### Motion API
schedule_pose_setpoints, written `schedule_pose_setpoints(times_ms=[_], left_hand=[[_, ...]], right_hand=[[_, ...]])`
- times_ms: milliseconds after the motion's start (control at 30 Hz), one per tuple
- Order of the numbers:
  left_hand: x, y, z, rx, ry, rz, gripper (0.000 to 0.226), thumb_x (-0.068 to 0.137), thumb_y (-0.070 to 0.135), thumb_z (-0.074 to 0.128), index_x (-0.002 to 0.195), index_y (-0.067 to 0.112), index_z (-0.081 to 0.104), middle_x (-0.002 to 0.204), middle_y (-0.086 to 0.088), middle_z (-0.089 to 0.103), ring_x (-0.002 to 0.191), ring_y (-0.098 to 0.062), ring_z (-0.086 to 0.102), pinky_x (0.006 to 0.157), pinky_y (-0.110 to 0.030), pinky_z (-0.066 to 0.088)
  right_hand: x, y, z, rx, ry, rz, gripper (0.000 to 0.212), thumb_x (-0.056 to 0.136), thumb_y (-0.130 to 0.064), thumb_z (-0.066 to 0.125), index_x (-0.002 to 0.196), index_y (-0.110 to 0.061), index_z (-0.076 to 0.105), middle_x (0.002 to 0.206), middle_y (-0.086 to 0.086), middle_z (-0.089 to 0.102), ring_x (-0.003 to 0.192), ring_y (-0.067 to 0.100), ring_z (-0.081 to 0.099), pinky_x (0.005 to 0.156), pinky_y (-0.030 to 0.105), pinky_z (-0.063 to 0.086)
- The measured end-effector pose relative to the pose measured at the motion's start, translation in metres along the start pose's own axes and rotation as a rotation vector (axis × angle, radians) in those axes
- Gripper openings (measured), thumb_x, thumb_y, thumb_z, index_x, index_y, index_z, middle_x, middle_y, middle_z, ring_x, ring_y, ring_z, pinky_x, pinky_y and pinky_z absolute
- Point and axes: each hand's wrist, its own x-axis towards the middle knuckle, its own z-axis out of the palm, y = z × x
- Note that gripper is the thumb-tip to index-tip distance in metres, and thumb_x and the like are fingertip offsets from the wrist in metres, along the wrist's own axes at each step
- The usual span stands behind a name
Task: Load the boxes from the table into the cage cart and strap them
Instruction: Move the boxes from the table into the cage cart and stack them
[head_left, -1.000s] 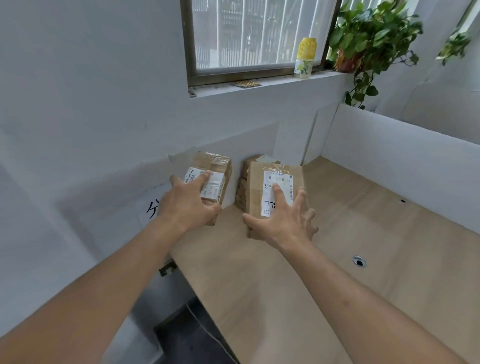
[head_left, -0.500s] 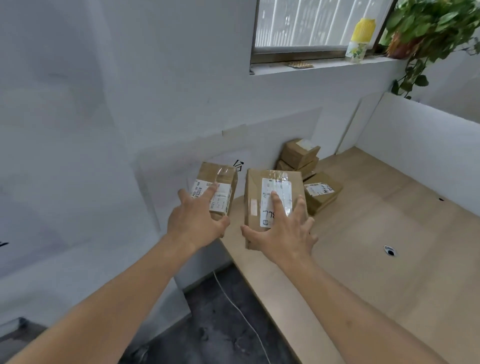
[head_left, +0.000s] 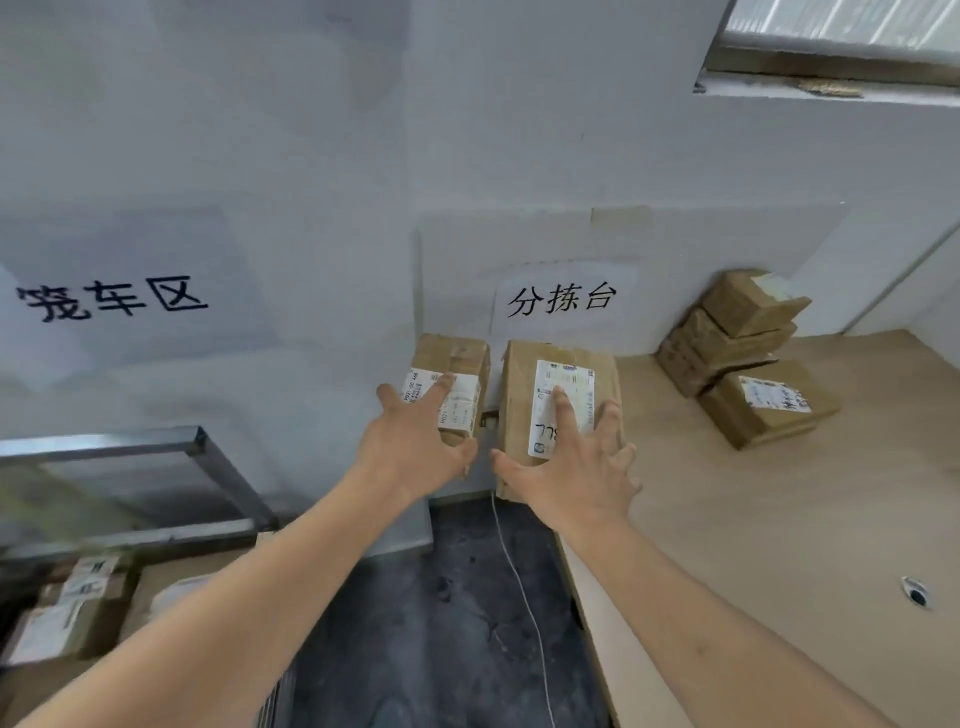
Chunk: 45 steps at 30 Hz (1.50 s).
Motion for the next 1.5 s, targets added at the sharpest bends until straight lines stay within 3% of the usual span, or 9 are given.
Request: schedule_pose_setpoints(times_ms=[233,367,467,700,800,1000,1233,1400,1500], left_hand=[[-0.044,-0.032,0.021,-0.051,0.077,-0.209,0.089,0.087,0.065,0.066,0.16,0.046,0.019,0.128,-0.01,0.031,0.085,-0.034,0.06,0.085,-0.042,0.056],[-0.07,-0.052,0.029,-0.071,0.1,-0.341,0.089,0.087,0.066,0.066,0.16,0.049,0.018,0.13,-0.011,0.034,0.094,-0.038,0.063,0.088,-0.044,0.056],[-0.092,-0.069,0.036,-0.112,0.157,-0.438,0.088,0.086,0.065,0.066,0.159,0.048,0.02,0.13,-0.012,0.033,0.084,-0.031,0.056,0.083,-0.039,0.054],[-0.157,-0.115,0.048,-0.167,0.219,-0.649,0.09,0.086,0.07,0.065,0.16,0.048,0.018,0.139,-0.017,0.031,0.111,-0.043,0.06,0.094,-0.045,0.051],[-0.189,-0.137,0.051,-0.228,0.245,-0.735,0.09,0.086,0.07,0.065,0.159,0.05,0.017,0.141,-0.016,0.029,0.111,-0.042,0.061,0.096,-0.047,0.055],[-0.262,-0.184,0.058,-0.276,0.277,-0.876,0.091,0.086,0.073,0.063,0.161,0.049,0.016,0.112,-0.002,0.019,0.098,-0.034,0.06,0.091,-0.045,0.057],[-0.354,-0.245,0.078,-0.383,0.286,-1.009,0.089,0.085,0.073,0.064,0.16,0.051,0.022,0.123,-0.006,0.029,0.101,-0.033,0.06,0.095,-0.041,0.054],[-0.408,-0.285,0.094,-0.436,0.291,-1.087,0.088,0.085,0.072,0.065,0.16,0.052,0.022,0.12,-0.003,0.025,0.099,-0.033,0.056,0.095,-0.04,0.05],[-0.433,-0.304,0.108,-0.47,0.288,-1.144,0.087,0.087,0.071,0.064,0.16,0.05,0.021,0.142,-0.012,0.027,0.106,-0.036,0.058,0.098,-0.04,0.049]], right_hand=[[-0.012,-0.012,0.026,-0.028,-0.11,-0.199,0.119,0.059,-0.098,0.049,0.157,-0.051,0.001,0.164,0.007,-0.001,0.141,0.049,0.028,0.105,0.065,0.04],[-0.025,-0.024,0.04,-0.066,-0.185,-0.328,0.119,0.062,-0.098,0.051,0.158,-0.051,-0.002,0.166,0.007,-0.005,0.145,0.051,0.022,0.109,0.068,0.037],[-0.039,-0.036,0.054,-0.091,-0.22,-0.426,0.118,0.063,-0.099,0.05,0.158,-0.051,-0.002,0.166,0.006,-0.007,0.147,0.052,0.018,0.112,0.068,0.034],[-0.083,-0.065,0.089,-0.16,-0.286,-0.63,0.116,0.063,-0.1,0.049,0.156,-0.051,-0.001,0.163,0.005,-0.006,0.144,0.052,0.021,0.11,0.067,0.033],[-0.109,-0.079,0.1,-0.197,-0.311,-0.712,0.116,0.064,-0.099,0.05,0.156,-0.05,-0.002,0.163,0.006,-0.007,0.143,0.052,0.021,0.109,0.066,0.033],[-0.176,-0.109,0.131,-0.262,-0.372,-0.857,0.116,0.064,-0.1,0.047,0.157,-0.05,-0.002,0.165,0.007,-0.009,0.143,0.051,0.022,0.109,0.066,0.033],[-0.268,-0.126,0.181,-0.339,-0.427,-0.964,0.115,0.063,-0.101,0.043,0.158,-0.051,0.002,0.164,0.005,-0.008,0.141,0.047,0.023,0.108,0.064,0.034],[-0.326,-0.132,0.219,-0.397,-0.442,-1.02,0.115,0.063,-0.101,0.043,0.158,-0.05,0.005,0.163,0.007,-0.003,0.139,0.046,0.025,0.106,0.062,0.036],[-0.351,-0.138,0.241,-0.424,-0.476,-1.067,0.115,0.063,-0.1,0.046,0.158,-0.05,0.005,0.165,0.006,-0.004,0.142,0.047,0.023,0.108,0.064,0.034]])
